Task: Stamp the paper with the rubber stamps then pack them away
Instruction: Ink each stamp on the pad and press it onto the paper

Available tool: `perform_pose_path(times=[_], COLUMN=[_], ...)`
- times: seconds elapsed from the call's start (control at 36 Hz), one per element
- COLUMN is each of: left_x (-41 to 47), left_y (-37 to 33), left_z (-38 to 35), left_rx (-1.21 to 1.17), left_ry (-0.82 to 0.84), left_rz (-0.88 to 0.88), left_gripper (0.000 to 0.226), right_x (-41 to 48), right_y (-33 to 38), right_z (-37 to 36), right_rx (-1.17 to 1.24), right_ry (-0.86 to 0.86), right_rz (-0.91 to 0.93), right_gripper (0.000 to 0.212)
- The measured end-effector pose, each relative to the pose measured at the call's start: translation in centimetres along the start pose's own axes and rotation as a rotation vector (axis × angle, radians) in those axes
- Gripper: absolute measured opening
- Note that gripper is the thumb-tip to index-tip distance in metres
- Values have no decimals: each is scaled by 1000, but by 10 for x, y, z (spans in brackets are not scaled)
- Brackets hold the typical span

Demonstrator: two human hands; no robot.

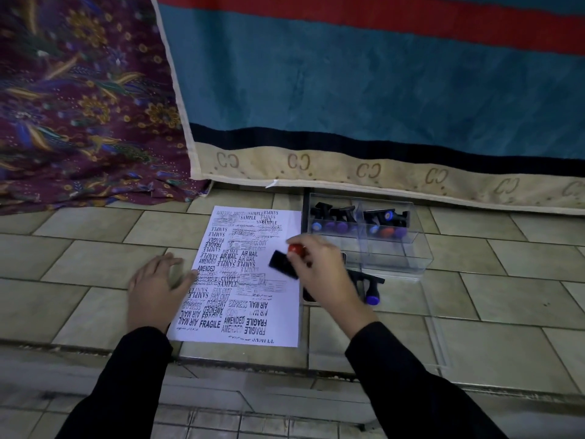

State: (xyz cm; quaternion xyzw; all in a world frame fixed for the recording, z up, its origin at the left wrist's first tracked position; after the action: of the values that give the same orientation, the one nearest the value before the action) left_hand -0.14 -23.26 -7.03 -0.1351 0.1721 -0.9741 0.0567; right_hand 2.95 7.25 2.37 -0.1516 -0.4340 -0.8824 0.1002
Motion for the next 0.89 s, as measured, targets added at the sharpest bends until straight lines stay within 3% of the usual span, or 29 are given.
perform_pose_path(times=[0.08, 0.89], left_x=[0, -2], left_y=[-1, -6], left_z=[0, 4], left_rx=[13, -8], left_ry=[-5, -2], left_rz=[2, 7], left_gripper=[39, 38], right_x=[-1, -40], right_y=[-7, -34], right_z=[29, 37], right_rx=[11, -43], right_ry=[-89, 13], right_rz=[-5, -8], right_gripper=[17, 19])
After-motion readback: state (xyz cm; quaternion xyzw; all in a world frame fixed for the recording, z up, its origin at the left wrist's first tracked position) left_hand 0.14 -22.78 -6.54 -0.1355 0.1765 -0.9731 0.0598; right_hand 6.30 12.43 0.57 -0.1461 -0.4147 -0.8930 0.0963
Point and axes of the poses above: each hand's wrist, its own x-axis towards the middle knuckle, its own z-axis out of the back of the hand, y = z × x, the point moved 7 cm from there along x, towards the middle knuckle, and after that the axes turned 5 degrees about x, right-handed, at the moved point
